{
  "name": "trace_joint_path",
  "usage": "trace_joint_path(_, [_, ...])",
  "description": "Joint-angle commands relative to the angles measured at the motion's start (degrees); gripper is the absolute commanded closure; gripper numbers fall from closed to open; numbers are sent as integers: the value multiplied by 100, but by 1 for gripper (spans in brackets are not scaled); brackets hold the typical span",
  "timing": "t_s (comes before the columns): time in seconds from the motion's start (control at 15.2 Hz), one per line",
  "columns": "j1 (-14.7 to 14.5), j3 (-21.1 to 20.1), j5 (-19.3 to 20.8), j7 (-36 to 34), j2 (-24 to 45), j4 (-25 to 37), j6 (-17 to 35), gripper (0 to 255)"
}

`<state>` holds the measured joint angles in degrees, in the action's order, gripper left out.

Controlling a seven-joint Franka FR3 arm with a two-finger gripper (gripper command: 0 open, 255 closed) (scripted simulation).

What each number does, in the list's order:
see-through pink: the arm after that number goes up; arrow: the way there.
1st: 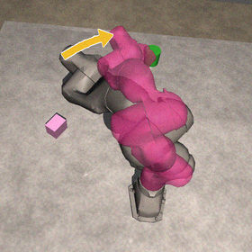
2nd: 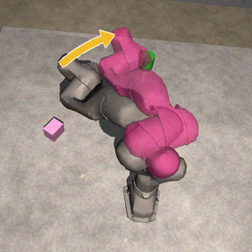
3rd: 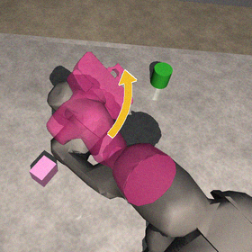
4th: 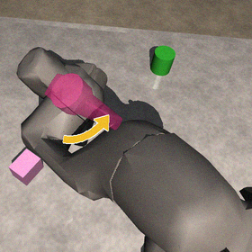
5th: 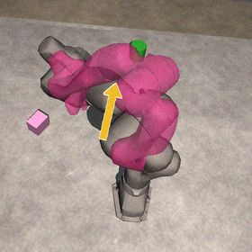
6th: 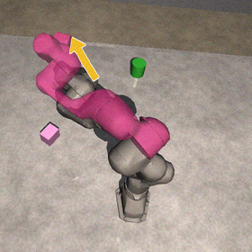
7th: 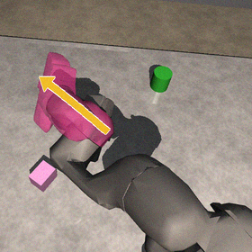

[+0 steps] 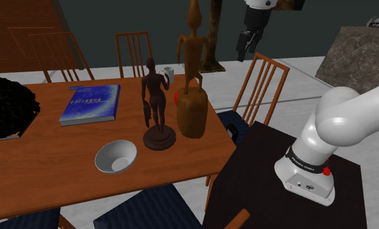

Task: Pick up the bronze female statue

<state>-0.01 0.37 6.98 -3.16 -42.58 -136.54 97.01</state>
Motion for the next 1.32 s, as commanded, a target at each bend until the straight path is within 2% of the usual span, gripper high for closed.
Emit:
trace_joint_path(0.0, [0,0,0,0,0,0,0,0])
trace_joint_path(0.66, [-261,-694,-486,-984,1836,1345,398,0])
trace_joint_path(1.25, [-446,-1192,-525,-1816,3645,3144,372,0])
